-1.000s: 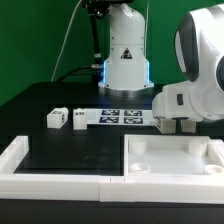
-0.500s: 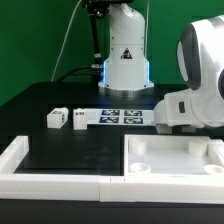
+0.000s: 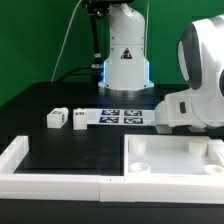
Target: Assemble one leg
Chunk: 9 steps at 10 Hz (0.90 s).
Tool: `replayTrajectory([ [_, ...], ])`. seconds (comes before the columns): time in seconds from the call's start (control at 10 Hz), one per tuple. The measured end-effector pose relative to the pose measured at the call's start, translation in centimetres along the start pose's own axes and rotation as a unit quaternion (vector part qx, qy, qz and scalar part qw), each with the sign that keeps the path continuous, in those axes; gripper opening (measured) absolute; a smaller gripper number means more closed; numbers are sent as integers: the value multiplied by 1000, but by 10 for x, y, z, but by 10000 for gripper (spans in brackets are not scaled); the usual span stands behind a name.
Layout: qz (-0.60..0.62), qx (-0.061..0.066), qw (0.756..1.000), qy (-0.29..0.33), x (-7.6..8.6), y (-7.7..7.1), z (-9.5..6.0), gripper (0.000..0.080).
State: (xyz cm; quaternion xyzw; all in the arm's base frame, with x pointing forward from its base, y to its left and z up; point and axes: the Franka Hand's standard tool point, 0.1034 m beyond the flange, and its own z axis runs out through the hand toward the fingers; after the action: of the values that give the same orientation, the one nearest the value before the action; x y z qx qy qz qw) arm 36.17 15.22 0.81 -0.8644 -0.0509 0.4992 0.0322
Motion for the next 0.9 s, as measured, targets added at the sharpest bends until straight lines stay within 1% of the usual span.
replayTrajectory([
  [0.4,0,2,1000,-3,-2,-1,-1,288],
  [0.5,-2,5,1000,-12,-14,-4,-14,289],
  [0.7,-6,0,1000,-18,-45,-10,-49,290],
  [0.8,-10,-1,1000,-18,-57,-10,-68,290],
  [0.9,-10,0,1000,-9,-52,-10,-68,290],
])
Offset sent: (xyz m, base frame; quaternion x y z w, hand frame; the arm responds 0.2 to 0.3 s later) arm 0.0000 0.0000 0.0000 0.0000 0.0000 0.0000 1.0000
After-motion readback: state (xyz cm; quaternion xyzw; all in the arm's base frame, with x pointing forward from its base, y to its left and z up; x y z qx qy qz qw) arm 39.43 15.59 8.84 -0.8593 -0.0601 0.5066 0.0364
